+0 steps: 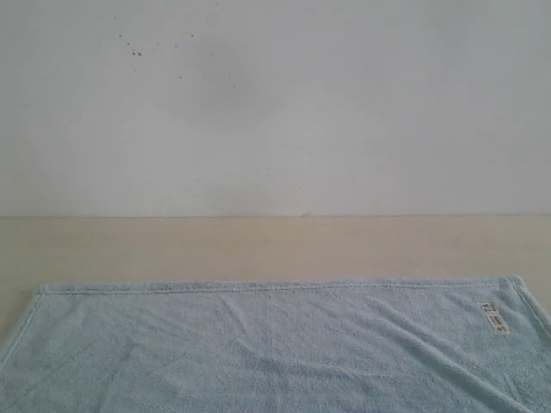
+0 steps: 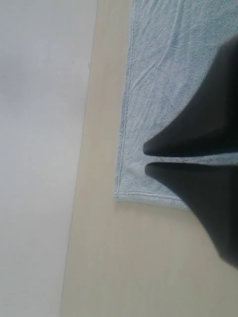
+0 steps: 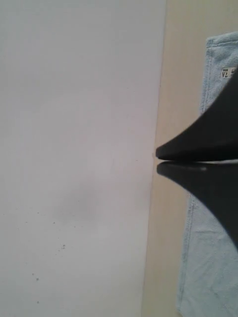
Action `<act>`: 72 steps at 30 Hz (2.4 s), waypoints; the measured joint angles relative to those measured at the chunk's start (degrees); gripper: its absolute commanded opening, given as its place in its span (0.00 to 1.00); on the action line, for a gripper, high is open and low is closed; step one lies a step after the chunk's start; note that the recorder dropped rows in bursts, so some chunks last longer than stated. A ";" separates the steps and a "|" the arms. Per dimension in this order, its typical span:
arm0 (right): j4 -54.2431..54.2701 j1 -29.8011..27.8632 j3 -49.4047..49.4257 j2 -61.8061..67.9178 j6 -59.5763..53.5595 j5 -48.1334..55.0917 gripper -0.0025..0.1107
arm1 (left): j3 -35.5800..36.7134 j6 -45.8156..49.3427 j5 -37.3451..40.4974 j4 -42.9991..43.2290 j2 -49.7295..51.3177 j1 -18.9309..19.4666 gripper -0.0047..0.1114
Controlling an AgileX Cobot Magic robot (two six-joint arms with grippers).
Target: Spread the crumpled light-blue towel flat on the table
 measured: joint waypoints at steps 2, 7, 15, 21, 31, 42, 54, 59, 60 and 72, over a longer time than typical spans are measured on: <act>1.30 0.19 0.00 0.00 -1.46 1.16 0.02 | 0.00 0.00 0.00 -0.09 0.00 0.00 0.08; 2.36 0.19 0.00 0.00 -1.61 2.80 0.02 | 0.00 0.00 0.00 -0.12 0.00 0.00 0.08; 2.47 0.19 0.00 0.00 -1.43 3.04 0.02 | 0.00 0.00 0.00 -0.12 -0.11 0.00 0.08; 2.47 0.19 0.00 0.00 -1.29 3.04 0.02 | 0.00 0.00 0.00 -0.12 -0.11 0.00 0.08; 2.58 0.19 1.26 0.00 -1.29 1.92 0.02 | 0.00 0.00 0.00 -0.22 -0.11 0.00 0.08; 2.69 0.19 16.52 -0.61 -1.18 -9.58 0.02 | 0.00 0.00 0.00 -0.22 -0.11 0.00 0.08; 2.69 0.19 27.04 -0.61 -1.18 -19.32 0.02 | 0.00 0.00 0.00 -0.22 -0.11 0.00 0.08; 2.90 0.19 27.13 -0.61 -6.19 -20.63 0.02 | 0.00 0.00 0.00 -0.22 -0.11 0.00 0.08; 3.38 0.19 27.13 -0.61 -7.55 -20.63 0.02 | 0.00 0.00 0.00 -0.22 -0.11 0.00 0.08; 5.51 0.19 27.13 -0.61 -11.29 -20.63 0.02 | 0.00 0.00 0.00 -0.22 -0.11 0.00 0.08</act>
